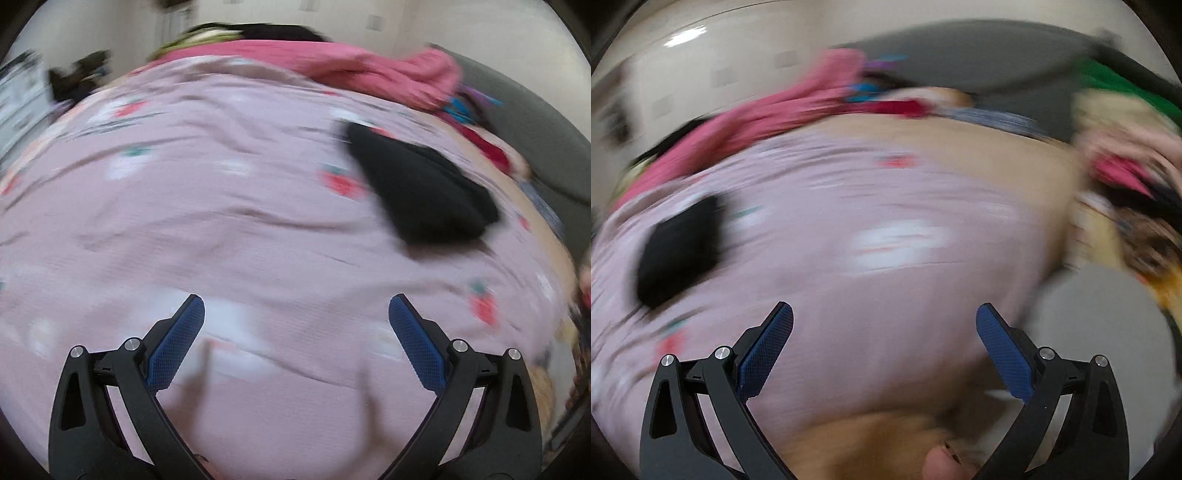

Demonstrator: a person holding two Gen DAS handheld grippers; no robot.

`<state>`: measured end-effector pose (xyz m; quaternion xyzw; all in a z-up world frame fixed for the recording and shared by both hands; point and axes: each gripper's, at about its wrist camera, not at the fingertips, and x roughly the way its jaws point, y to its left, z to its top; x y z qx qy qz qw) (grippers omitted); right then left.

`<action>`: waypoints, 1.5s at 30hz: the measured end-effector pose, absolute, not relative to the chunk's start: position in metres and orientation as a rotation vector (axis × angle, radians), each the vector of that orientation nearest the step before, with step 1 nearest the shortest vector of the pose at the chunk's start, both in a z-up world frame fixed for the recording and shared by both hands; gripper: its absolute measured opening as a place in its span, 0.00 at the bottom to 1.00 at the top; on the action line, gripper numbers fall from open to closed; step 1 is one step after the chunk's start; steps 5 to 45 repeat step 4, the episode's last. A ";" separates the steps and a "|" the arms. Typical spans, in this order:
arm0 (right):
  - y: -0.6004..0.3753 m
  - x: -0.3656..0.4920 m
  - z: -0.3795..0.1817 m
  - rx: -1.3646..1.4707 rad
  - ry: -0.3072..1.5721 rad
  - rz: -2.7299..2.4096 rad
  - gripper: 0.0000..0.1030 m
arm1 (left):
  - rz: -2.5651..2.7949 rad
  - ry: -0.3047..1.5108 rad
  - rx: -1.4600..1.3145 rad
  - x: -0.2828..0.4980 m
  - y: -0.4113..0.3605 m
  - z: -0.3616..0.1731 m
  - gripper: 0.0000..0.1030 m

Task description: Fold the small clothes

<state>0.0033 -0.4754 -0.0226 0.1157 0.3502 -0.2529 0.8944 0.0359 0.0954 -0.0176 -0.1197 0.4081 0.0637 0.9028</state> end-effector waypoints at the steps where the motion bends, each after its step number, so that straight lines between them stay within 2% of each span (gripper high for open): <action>1: -0.507 -0.001 -0.030 0.261 0.737 -0.627 0.96 | 0.180 0.848 -0.261 0.039 0.121 -0.016 0.91; 4: -0.612 -0.020 -0.061 0.312 0.806 -0.958 0.96 | 0.360 0.850 -0.300 0.050 0.209 -0.014 0.91; 45: -0.612 -0.020 -0.061 0.312 0.806 -0.958 0.96 | 0.360 0.850 -0.300 0.050 0.209 -0.014 0.91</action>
